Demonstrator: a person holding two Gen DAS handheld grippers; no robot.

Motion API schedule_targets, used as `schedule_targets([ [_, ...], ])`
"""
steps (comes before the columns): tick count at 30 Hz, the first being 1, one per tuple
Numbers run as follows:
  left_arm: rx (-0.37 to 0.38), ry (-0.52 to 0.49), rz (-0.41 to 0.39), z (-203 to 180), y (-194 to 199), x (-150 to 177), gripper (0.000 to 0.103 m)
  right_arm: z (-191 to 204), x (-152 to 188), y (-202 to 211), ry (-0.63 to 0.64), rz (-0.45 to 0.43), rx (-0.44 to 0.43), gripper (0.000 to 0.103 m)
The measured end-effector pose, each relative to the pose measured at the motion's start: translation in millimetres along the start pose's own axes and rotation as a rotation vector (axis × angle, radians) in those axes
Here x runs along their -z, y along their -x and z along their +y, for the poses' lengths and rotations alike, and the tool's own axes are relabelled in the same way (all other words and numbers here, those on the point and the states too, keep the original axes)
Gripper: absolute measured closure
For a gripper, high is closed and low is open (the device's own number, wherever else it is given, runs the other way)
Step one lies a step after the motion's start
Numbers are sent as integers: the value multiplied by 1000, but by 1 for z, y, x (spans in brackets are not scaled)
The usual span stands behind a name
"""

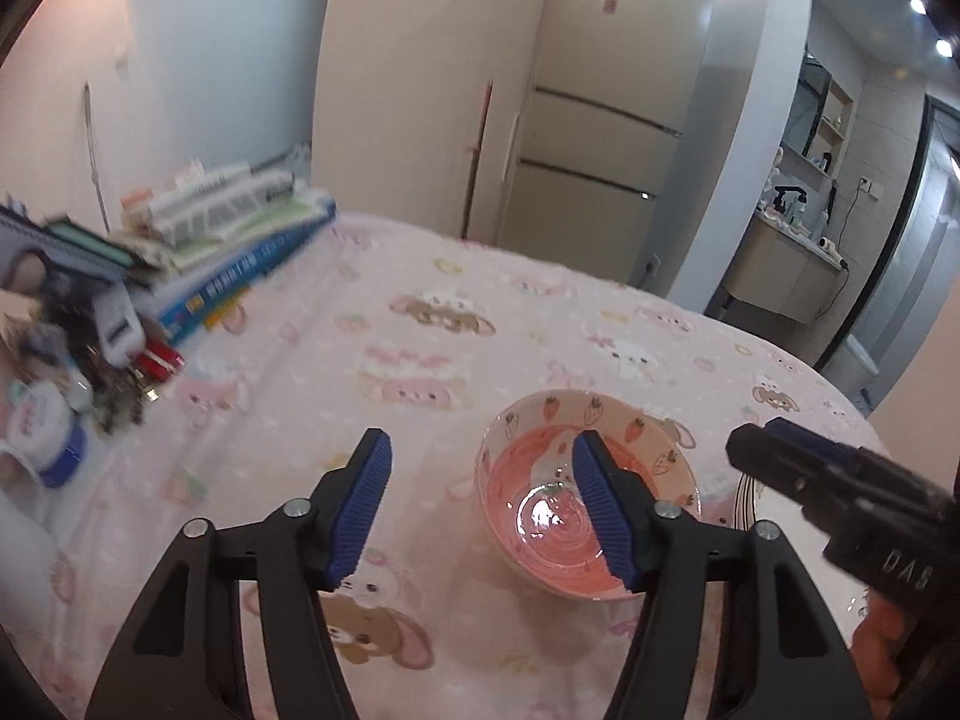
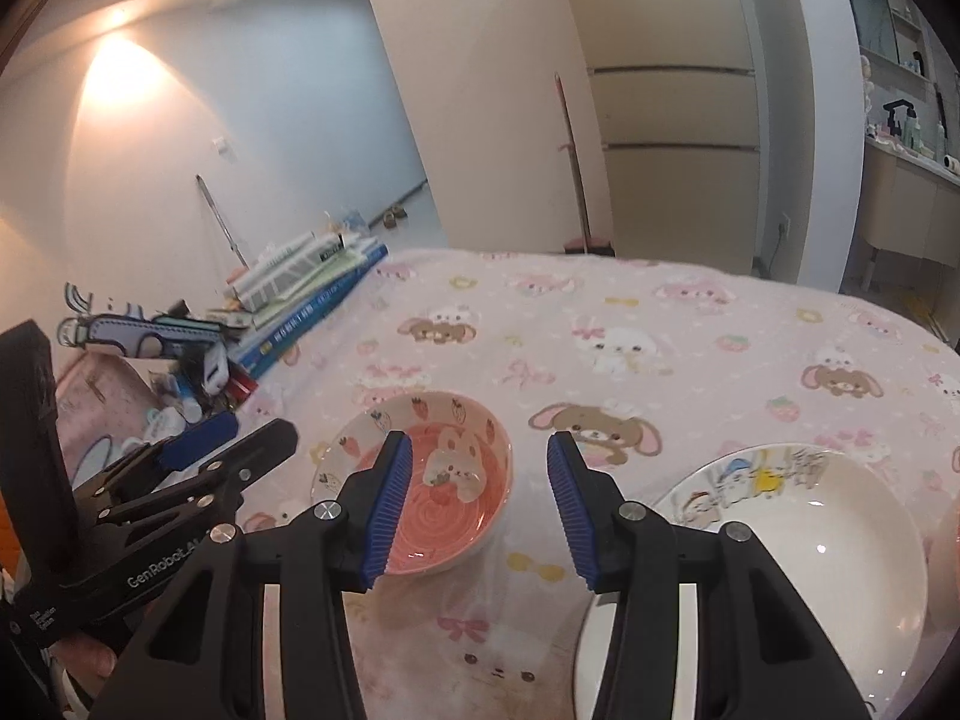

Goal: Organize plates and bowls
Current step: 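Clamp the pink bowl rim with the left gripper while the right gripper clamps it too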

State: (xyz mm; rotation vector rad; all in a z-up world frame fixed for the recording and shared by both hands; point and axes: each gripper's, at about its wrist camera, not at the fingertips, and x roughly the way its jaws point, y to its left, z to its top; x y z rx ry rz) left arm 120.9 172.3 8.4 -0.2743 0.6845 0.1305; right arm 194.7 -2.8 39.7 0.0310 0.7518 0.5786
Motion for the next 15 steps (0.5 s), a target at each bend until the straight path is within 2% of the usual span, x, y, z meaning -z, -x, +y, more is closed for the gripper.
schedule_targets([
  [2,21,25,45,3,-15,3,46,2,0,-12,8,20,17,57],
  [5,49,47,101,6,-28,8,55,2,1,-30,6,66,45,60],
  [8,60,35,138,2,-35,15,59,-2,5,-47,-17,114,50,63],
  [9,59,29,150,0,-37,16,68,-4,7,-52,-32,129,47,63],
  [10,64,24,165,-2,-39,18,73,-5,9,-57,-45,141,40,65],
  [13,70,17,191,-4,-44,21,73,-1,16,-69,-37,166,15,65],
  [15,73,21,197,-3,-46,21,73,2,19,-73,-13,166,36,67],
])
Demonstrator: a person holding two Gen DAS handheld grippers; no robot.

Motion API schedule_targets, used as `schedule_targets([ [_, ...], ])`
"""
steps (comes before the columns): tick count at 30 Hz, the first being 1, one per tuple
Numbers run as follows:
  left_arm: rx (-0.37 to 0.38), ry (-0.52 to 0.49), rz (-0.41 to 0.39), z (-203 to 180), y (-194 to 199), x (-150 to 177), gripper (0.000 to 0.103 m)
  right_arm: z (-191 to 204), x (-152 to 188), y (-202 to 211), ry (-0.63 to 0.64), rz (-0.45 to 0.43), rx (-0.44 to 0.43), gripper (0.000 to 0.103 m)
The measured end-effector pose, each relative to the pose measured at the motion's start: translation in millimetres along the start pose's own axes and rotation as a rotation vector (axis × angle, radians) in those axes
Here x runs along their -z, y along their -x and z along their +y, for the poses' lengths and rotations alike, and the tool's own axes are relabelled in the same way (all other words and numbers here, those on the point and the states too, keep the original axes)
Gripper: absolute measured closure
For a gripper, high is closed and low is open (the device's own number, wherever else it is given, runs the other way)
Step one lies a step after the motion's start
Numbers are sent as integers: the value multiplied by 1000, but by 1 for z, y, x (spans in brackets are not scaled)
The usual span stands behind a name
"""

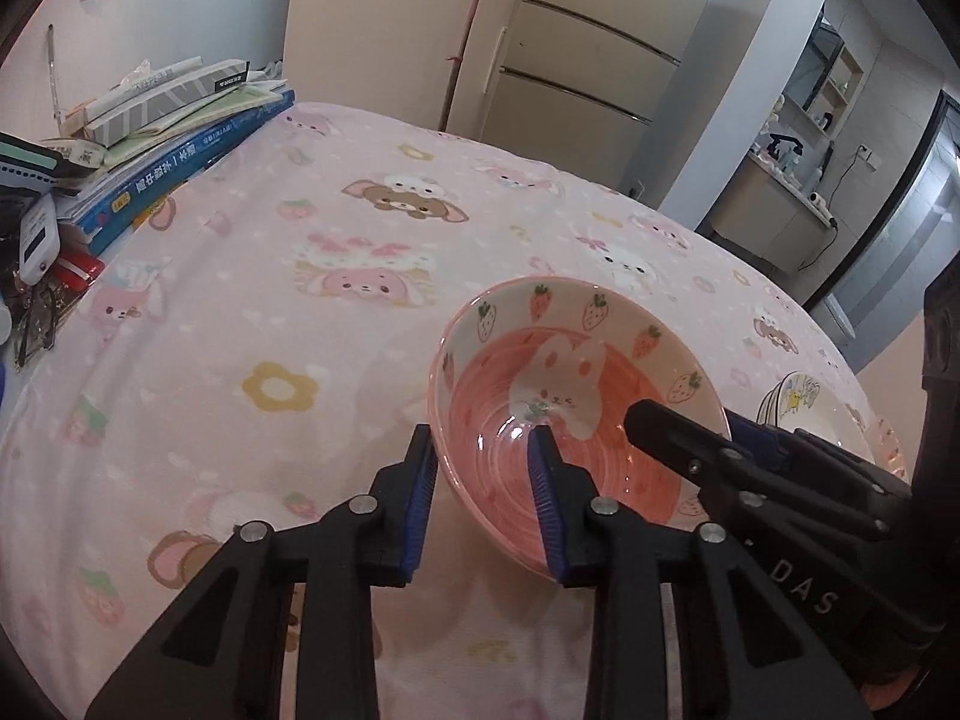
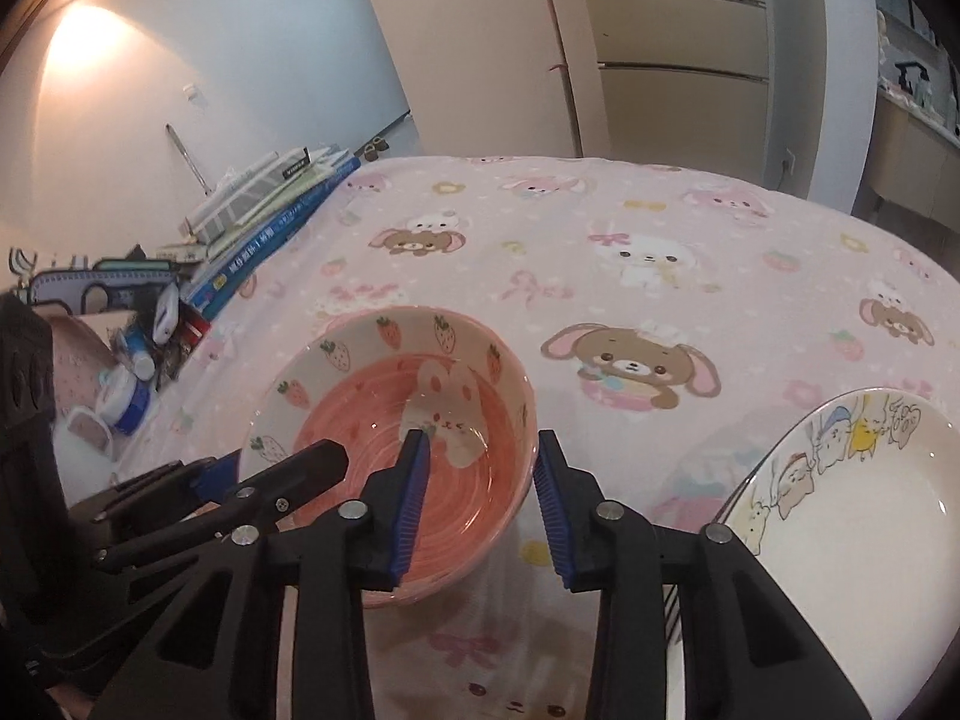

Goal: Organize plates and bowls

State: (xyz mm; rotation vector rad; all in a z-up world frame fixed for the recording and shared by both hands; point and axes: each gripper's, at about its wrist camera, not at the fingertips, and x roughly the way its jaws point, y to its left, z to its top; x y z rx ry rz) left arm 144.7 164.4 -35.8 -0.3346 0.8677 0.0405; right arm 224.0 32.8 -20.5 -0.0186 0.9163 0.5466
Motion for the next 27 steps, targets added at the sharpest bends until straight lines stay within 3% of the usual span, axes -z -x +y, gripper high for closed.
schedule_targets([
  [7,18,28,34,1,-7,2,73,-2,2,-17,-20,63,16,82],
  [9,6,30,33,1,-7,2,78,0,3,-15,-17,59,30,84],
  [14,5,56,43,5,-2,5,89,2,7,3,-3,9,23,83],
  [17,38,56,29,1,9,5,90,5,9,21,32,-44,40,83],
  [22,33,11,-23,-17,32,7,92,-6,10,44,-21,-43,-13,84],
  [27,67,-15,-59,-35,54,8,92,-10,16,79,-22,-107,-4,84],
])
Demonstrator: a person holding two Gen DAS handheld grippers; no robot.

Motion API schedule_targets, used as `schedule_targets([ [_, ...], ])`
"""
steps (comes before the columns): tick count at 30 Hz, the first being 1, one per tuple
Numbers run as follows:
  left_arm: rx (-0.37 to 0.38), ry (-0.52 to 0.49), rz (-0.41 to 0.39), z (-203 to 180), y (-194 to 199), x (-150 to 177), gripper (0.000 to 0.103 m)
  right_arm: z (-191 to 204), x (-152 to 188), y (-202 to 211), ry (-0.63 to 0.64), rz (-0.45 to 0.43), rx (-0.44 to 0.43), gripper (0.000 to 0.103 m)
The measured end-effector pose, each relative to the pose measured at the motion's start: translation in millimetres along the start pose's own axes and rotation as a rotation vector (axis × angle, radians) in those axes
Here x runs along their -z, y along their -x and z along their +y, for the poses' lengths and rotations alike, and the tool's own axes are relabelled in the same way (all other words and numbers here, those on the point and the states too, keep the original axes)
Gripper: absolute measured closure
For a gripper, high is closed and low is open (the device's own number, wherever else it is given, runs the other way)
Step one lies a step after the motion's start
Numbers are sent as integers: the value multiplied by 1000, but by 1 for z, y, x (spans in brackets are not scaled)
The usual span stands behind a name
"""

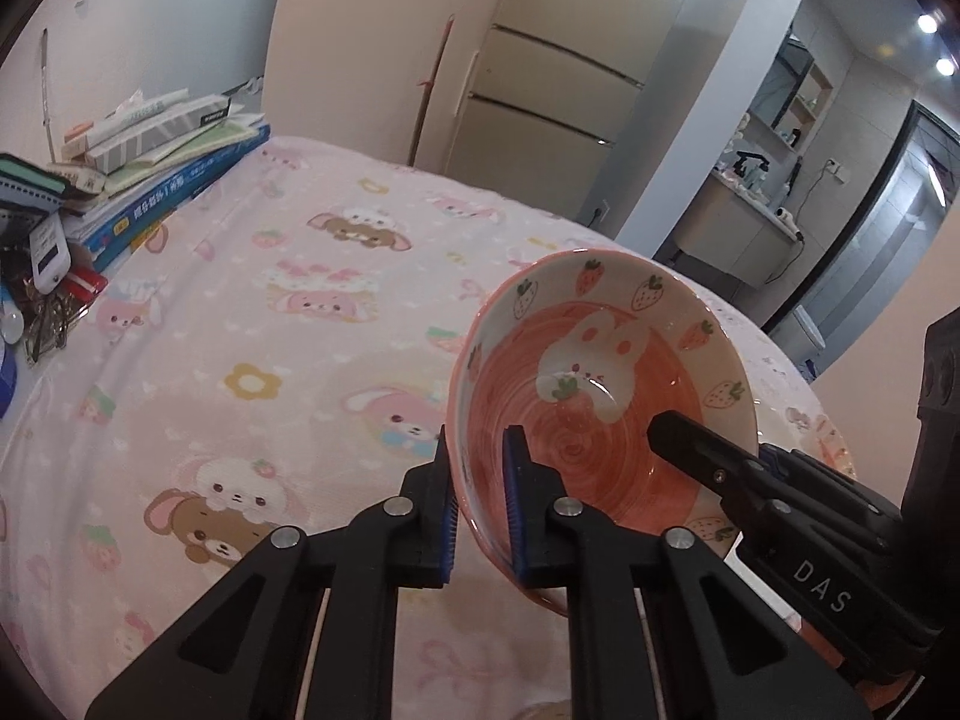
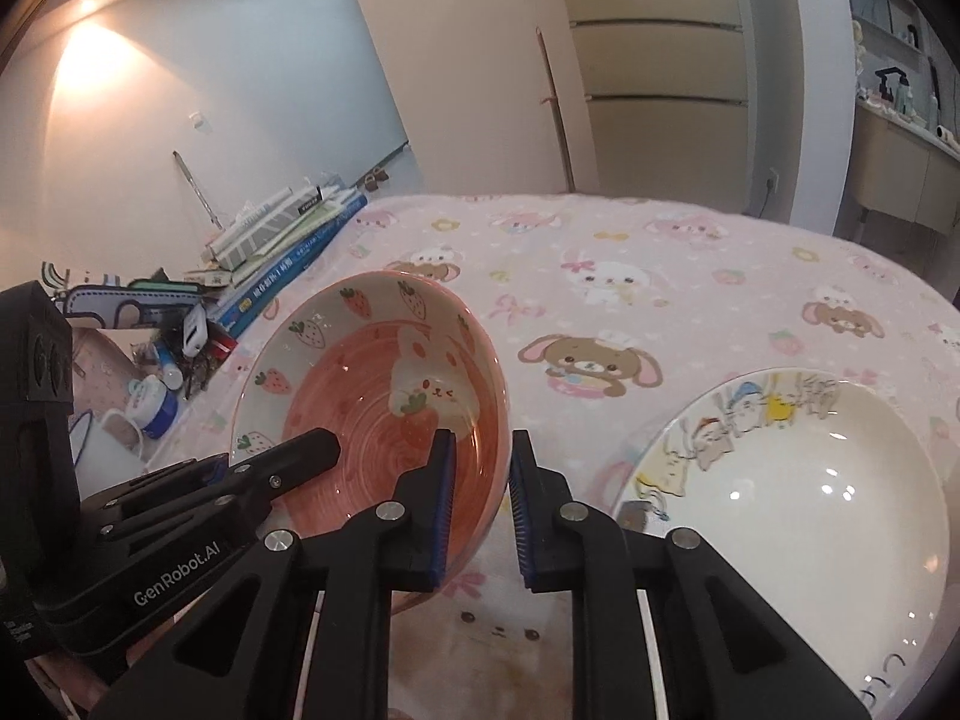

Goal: Organize plates and bowls

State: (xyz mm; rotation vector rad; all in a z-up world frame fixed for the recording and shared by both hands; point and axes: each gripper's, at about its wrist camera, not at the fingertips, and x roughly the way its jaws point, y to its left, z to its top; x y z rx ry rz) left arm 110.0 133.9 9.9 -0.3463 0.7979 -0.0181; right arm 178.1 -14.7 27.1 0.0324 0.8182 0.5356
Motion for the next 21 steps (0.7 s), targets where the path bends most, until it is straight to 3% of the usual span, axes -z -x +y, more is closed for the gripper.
schedule_targets([
  [8,23,-89,-89,-45,33,0,92,-20,5,54,-42,-93,-3,84],
  [21,70,-228,-131,-139,40,9,93,-84,21,130,-118,-217,51,84],
])
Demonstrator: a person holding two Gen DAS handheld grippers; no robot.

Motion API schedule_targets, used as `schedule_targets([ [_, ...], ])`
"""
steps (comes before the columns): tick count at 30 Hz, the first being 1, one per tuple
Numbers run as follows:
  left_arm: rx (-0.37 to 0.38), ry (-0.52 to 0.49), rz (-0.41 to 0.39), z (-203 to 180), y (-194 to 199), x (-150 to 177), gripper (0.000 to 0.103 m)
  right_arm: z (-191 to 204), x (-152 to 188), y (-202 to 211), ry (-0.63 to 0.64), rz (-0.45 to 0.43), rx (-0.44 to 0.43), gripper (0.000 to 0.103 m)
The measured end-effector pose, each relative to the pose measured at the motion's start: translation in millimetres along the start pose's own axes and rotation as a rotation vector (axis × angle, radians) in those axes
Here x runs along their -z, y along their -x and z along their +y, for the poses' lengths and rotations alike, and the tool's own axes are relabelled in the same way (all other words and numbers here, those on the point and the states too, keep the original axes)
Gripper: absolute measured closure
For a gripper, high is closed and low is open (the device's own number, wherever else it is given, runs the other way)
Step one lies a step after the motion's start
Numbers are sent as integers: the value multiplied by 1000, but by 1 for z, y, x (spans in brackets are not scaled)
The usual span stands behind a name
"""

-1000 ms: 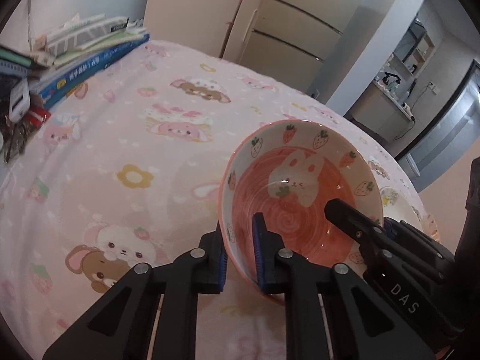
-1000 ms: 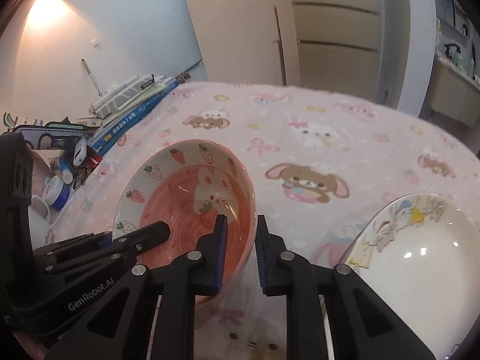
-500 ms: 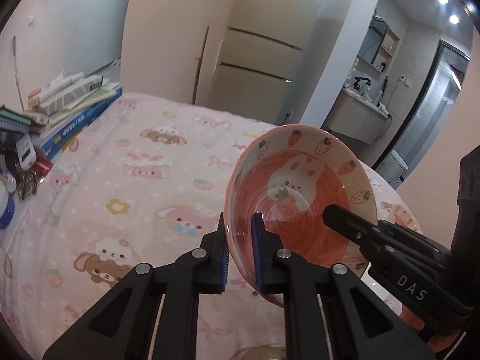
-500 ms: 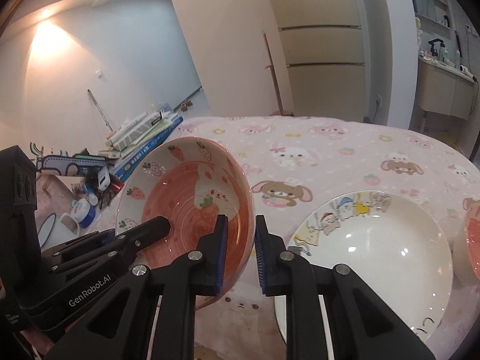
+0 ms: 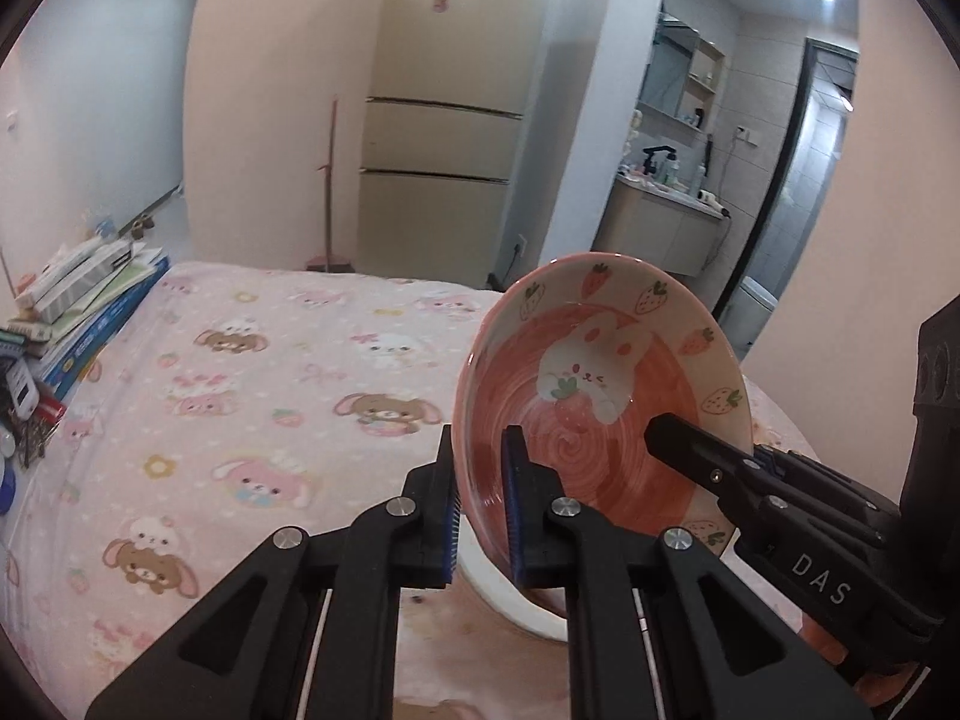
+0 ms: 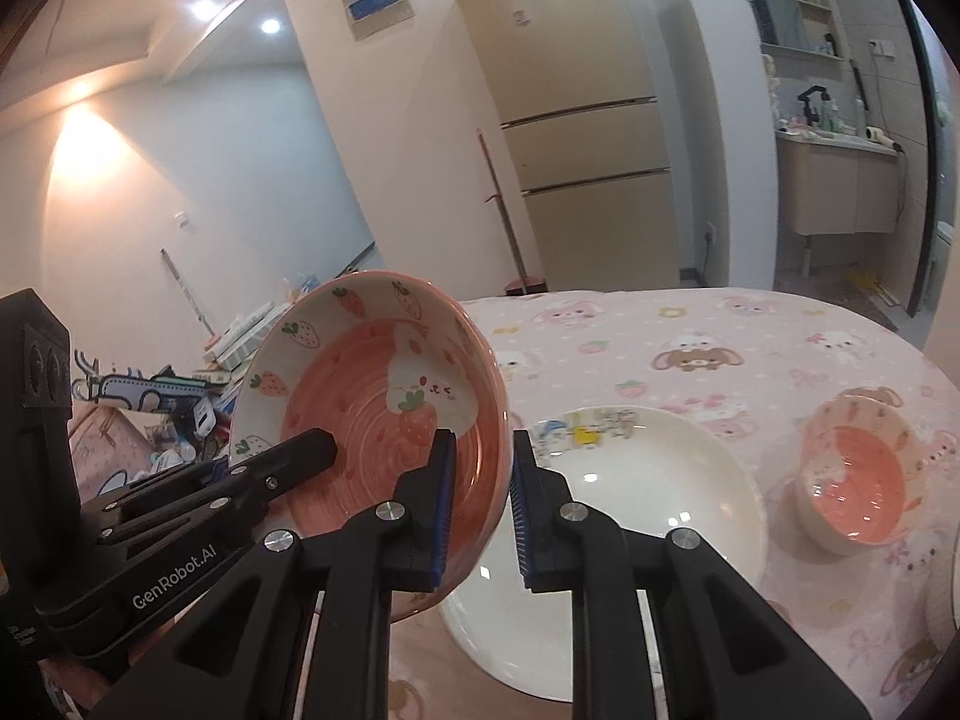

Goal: Organize plates and bowls

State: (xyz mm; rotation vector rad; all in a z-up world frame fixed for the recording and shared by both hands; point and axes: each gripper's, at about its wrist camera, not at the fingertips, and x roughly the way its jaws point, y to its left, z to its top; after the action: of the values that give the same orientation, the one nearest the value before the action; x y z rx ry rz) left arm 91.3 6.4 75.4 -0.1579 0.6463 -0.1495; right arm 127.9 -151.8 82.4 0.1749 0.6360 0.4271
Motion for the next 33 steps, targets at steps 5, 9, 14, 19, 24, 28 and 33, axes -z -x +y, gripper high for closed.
schedule_targets([
  [5,58,-28,9,-47,-17,-2,93,-43,3,29,-42,-38,70,84],
  [9,116,-95,35,-90,-32,-4,93,-85,3,53,-97,-58,121,84],
  [14,175,-163,57,-138,-49,-9,93,-124,2,77,-137,-97,201,84],
  [19,217,-195,73,-172,-63,-14,93,-157,-2,92,-180,-124,245,84],
  [24,234,-229,90,-192,-77,-18,92,-180,-5,95,-200,-130,276,84],
  [28,240,-242,107,-202,-88,-20,92,-193,-6,92,-219,-125,286,84],
  [33,258,-227,153,-203,-105,-21,92,-203,-6,83,-238,-116,297,84],
])
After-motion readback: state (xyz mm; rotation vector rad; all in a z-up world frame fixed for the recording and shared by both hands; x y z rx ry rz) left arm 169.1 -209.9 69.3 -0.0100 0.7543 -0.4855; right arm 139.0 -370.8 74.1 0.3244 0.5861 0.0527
